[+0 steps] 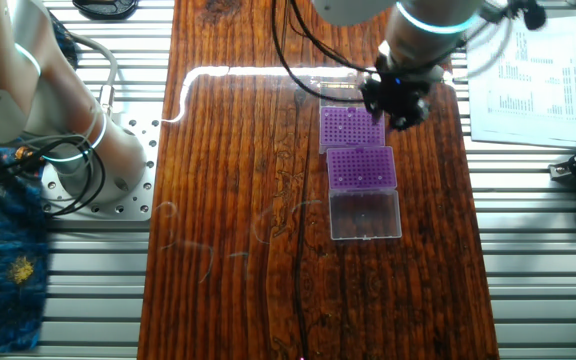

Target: Transfer all small pipette tips from one holder to another

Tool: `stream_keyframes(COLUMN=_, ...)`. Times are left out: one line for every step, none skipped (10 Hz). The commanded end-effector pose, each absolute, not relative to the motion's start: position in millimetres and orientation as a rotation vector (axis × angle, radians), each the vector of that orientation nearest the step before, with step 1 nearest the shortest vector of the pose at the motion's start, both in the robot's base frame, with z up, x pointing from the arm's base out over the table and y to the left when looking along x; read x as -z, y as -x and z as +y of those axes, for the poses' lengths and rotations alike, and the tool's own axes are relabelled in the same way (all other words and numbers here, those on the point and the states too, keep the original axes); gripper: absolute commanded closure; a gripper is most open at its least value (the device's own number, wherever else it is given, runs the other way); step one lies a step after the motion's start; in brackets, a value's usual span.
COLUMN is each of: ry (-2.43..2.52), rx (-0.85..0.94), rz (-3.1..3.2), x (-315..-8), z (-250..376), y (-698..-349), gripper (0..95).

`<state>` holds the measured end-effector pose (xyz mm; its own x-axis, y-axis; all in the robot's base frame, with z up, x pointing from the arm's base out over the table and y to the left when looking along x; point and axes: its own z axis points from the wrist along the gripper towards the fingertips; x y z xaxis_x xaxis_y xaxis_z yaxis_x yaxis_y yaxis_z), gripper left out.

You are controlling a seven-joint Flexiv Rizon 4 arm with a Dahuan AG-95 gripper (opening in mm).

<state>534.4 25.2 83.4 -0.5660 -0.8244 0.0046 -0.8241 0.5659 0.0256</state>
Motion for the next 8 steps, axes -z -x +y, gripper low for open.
stream_keyframes(ry=-1.436, rx=0.039, rz=-2.760, x=-86, z=7, y=-532, gripper=76.0)
stream_keyframes(ry=-1.436, rx=0.043, rz=-2.756, x=-83, z=-4, y=-530, gripper=76.0)
stream_keyframes(ry=-1.464, rx=0.044, rz=-2.739, x=-79, z=-12, y=-526, gripper=76.0)
stream_keyframes(ry=-1.490, rx=0.043, rz=-2.721, x=-78, z=-16, y=-526, gripper=76.0)
stream_keyframes(ry=-1.533, rx=0.038, rz=-2.692, x=-77, z=-23, y=-525, gripper=76.0)
stream_keyframes(ry=-1.559, rx=0.034, rz=-2.676, x=-75, z=-28, y=-524, gripper=76.0)
stream_keyframes(ry=-1.571, rx=0.036, rz=-2.672, x=-74, z=-31, y=-524, gripper=76.0)
stream_keyframes(ry=-1.585, rx=0.035, rz=-2.669, x=-72, z=-34, y=-524, gripper=76.0)
